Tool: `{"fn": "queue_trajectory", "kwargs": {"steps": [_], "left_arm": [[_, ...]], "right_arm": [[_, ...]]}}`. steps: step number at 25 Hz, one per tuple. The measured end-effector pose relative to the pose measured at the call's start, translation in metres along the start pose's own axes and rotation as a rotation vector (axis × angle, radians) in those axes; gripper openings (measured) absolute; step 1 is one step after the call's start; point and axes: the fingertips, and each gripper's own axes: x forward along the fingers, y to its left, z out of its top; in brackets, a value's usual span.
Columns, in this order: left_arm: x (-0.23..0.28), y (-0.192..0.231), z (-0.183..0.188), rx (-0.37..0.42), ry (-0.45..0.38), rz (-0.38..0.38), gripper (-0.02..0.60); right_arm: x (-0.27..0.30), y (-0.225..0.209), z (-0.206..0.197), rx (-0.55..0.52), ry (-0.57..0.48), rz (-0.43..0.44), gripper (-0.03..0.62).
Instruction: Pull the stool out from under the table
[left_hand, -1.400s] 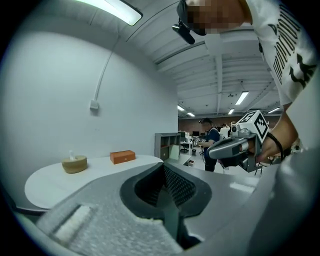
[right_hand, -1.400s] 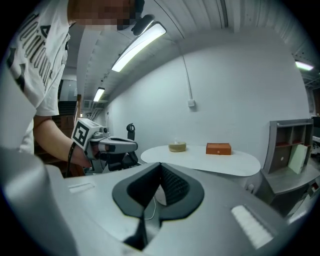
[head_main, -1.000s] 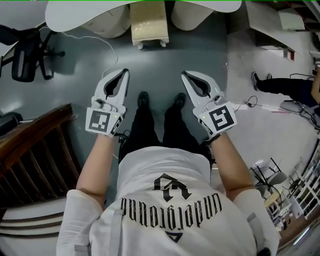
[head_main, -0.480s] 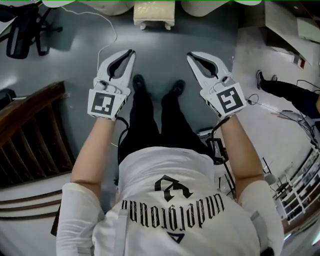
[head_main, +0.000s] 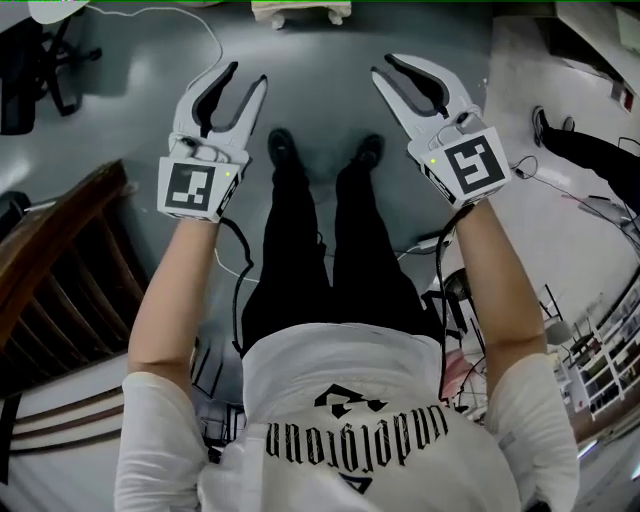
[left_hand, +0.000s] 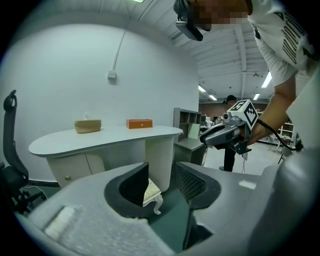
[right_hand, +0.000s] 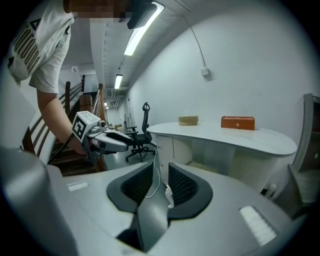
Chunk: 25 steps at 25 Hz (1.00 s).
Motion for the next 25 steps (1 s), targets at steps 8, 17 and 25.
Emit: {"fn": "queue_trajectory", "kwargs": {"steps": [8, 17, 25], "left_arm": [[0.044, 0.029, -0.078, 0.009, 0.037, -0.014, 0.268], [0.114, 0.073, -0.179, 0.053, 0.128, -0.021, 0.320], [0.191, 0.108, -0.278, 0.068, 0.177, -0.025, 0.342]], "right_arm": [[0.055, -0.032, -0.077, -0.013, 0.062, -0.044, 0.167], [0.132, -0.070, -0.158, -0.005, 0.088, -0.120, 0.264], [0.191, -0.096, -0.258, 0.007, 0.094, -0.155, 0.323]]}}
